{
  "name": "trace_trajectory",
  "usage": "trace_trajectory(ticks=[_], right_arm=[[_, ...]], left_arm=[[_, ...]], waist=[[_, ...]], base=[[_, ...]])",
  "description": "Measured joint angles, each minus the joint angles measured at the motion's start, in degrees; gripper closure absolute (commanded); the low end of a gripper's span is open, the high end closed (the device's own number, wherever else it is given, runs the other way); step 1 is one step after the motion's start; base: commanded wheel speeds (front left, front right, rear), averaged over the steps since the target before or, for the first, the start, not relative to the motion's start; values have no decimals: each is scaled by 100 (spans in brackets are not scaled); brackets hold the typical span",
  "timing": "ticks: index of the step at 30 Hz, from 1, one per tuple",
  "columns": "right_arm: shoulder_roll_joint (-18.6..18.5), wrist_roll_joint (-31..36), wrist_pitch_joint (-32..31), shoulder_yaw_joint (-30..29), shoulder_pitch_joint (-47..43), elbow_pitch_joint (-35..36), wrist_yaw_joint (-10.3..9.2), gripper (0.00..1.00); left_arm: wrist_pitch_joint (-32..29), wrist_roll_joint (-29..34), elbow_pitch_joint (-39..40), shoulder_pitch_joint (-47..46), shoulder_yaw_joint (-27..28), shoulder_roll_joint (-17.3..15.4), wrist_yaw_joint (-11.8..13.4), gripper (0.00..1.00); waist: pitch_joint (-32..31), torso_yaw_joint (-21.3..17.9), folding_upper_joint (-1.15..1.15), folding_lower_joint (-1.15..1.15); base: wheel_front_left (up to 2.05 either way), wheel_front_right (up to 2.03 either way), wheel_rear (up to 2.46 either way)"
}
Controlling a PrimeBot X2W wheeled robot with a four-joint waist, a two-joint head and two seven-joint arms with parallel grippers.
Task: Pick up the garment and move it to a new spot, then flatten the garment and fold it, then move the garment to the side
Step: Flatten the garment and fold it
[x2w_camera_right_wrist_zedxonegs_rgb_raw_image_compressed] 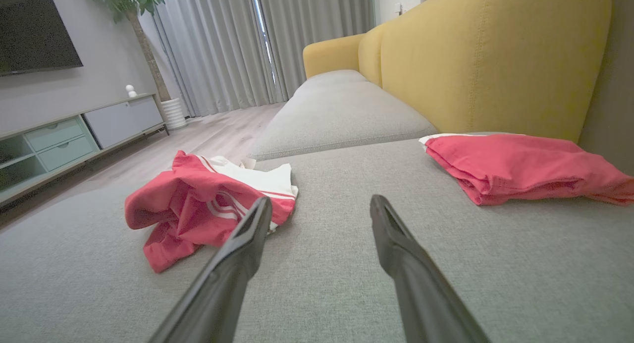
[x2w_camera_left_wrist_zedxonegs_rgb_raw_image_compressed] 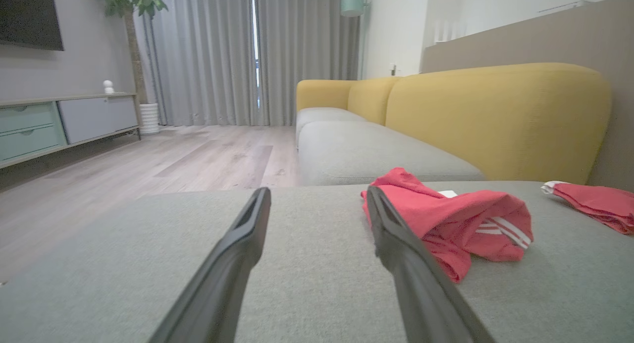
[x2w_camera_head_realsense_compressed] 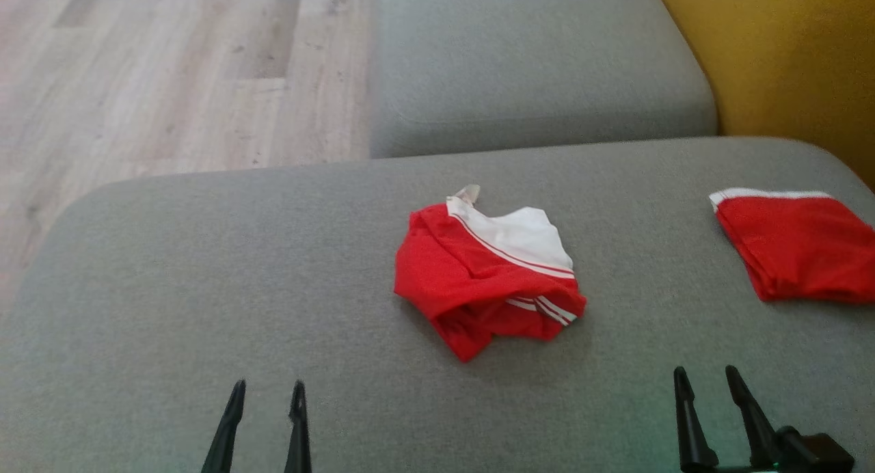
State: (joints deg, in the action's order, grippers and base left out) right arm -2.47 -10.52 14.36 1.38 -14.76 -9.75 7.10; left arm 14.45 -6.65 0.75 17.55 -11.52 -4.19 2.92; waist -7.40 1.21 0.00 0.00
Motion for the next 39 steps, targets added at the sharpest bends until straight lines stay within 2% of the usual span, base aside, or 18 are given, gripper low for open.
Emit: trace_trajectory(ticks=[4,8,12,16,19,23,27,29,30,31,36,39], right_arm=[[1,5,0,86,65,34,0,0],[-1,102,0,211,302,44,0,0],[-9,103,0,281,558,129,0,0],[-11,132,0,253,724,193,0,0],[-11,159,0,318,868,192,0,0],[-11,159,0,398,1061,186,0,0],[-11,159,0,443,1188,180,0,0],[-11,159,0,445,1209,181,0,0],[-11,159,0,445,1207,181,0,0],[-11,159,0,442,1207,181,0,0],[-10,159,0,419,1207,151,0,0],[-10,152,0,410,1192,118,0,0]], left_arm=[[0,52,-88,-428,-249,21,-133,0],[1,365,-443,-1401,-757,43,-355,0],[-58,948,-1421,-2523,-1461,65,-645,0],[-558,1549,-2210,-3847,-2251,103,-860,0],[-937,1508,-2603,-4750,-2854,111,-956,0],[-1454,1258,-3239,-5394,-3533,141,-1006,0],[-2040,1100,-4127,-5678,-3840,144,-1007,0],[-2123,1102,-4478,-5804,-3879,140,-998,0],[-2063,1087,-4577,-5859,-3879,140,-993,70],[-1940,1046,-4640,-5918,-3882,142,-982,100],[-1321,771,-4864,-6138,-3932,145,-938,100],[-1034,358,-4834,-6193,-3953,145,-943,100]], waist=[[179,-208,0,0],[429,-471,0,1],[734,-754,0,0],[1177,-938,0,2],[1486,-1072,0,2],[1774,-1299,0,2],[1953,-1524,0,1],[2017,-1613,0,1],[2042,-1650,0,1],[2066,-1681,0,1],[2032,-1748,0,0],[1894,-1763,0,0]], base=[[0,0,0],[0,0,0],[0,0,0],[0,0,0],[0,0,0],[0,0,0],[0,0,0],[0,0,0],[0,0,0],[0,0,0],[0,0,0],[0,0,0]])
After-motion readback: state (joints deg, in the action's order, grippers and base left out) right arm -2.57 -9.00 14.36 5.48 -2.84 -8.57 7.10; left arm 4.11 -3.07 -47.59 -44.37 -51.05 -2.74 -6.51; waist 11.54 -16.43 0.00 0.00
